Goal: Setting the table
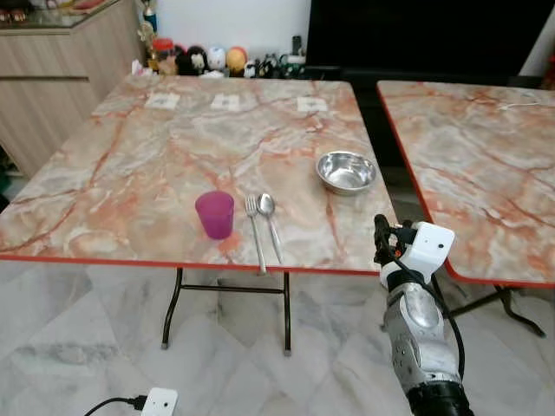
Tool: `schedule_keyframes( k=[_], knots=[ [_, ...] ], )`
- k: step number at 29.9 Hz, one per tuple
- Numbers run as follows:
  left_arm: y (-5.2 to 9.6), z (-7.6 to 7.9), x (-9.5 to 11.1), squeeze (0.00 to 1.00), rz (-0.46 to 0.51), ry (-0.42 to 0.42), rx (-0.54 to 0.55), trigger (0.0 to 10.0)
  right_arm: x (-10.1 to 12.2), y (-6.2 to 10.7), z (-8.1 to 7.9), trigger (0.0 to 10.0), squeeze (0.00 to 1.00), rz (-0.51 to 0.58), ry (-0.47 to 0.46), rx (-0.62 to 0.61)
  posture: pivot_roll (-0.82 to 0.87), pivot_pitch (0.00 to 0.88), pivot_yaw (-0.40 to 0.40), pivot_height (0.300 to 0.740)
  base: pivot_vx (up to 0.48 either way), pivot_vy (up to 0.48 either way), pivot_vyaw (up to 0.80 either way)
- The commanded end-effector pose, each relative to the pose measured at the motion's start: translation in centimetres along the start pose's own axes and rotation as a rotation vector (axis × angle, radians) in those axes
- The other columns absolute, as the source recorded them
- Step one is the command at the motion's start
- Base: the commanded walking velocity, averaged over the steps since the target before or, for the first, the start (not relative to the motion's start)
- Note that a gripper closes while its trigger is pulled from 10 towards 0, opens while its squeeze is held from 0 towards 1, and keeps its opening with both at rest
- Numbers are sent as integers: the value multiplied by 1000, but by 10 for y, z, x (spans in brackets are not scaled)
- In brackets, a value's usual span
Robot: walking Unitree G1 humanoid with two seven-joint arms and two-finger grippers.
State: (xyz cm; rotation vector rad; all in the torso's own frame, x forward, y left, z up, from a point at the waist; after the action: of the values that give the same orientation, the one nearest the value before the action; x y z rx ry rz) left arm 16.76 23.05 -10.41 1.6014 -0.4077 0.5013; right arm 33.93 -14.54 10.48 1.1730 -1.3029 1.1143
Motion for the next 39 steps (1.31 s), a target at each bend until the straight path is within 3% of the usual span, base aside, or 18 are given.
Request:
schedule_keyframes(
  k=[1,17,29,30,31,32,36,39],
  knots=[
    [-1,4,6,0,12,19,-10,10000,1,-1,8,10000,0,2,8,-22,71,0,-32,740,356,0,0],
    [-2,4,6,0,13,22,-7,10000,3,-1,3,10000,0,11,15,11,76,0,-37,740,358,0,0],
    [-1,4,6,0,13,14,-7,10000,7,-5,11,10000,0,7,-10,-42,78,0,-32,740,0,0,0],
    [-1,4,6,0,12,13,-8,10000,7,-7,15,10000,200,-3,-28,-59,76,0,-32,740,0,0,0],
    [-1,4,6,0,12,13,-8,10000,7,-8,18,10000,200,-9,-41,-71,76,0,-32,740,0,0,0],
    [-2,4,6,0,13,13,-8,10000,7,-10,21,10000,984,-16,-53,-83,76,0,-31,740,0,0,0],
    [-2,4,7,0,13,11,-8,10000,8,-17,29,10000,1000,-40,-82,-107,77,0,-29,740,0,0,0],
    [-2,3,7,0,12,6,-9,10000,2,-26,33,10000,1000,-120,-94,-117,75,0,-26,740,0,0,0]
  ],
)
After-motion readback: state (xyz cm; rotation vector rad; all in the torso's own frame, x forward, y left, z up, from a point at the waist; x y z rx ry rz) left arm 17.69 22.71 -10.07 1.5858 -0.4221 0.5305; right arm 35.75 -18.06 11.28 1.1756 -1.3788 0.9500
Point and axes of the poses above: a point about 5 cm out from each wrist's last joint towards the gripper, its own y axis pointing back from the gripper into the wrist, its own x axis along the axis of the wrist's last joint, z = x × y, the point moved 2 cm from there along -y, pointing out of the wrist towards the gripper, and after that the axes turned 10 degrees about y, right-handed, at the moved point
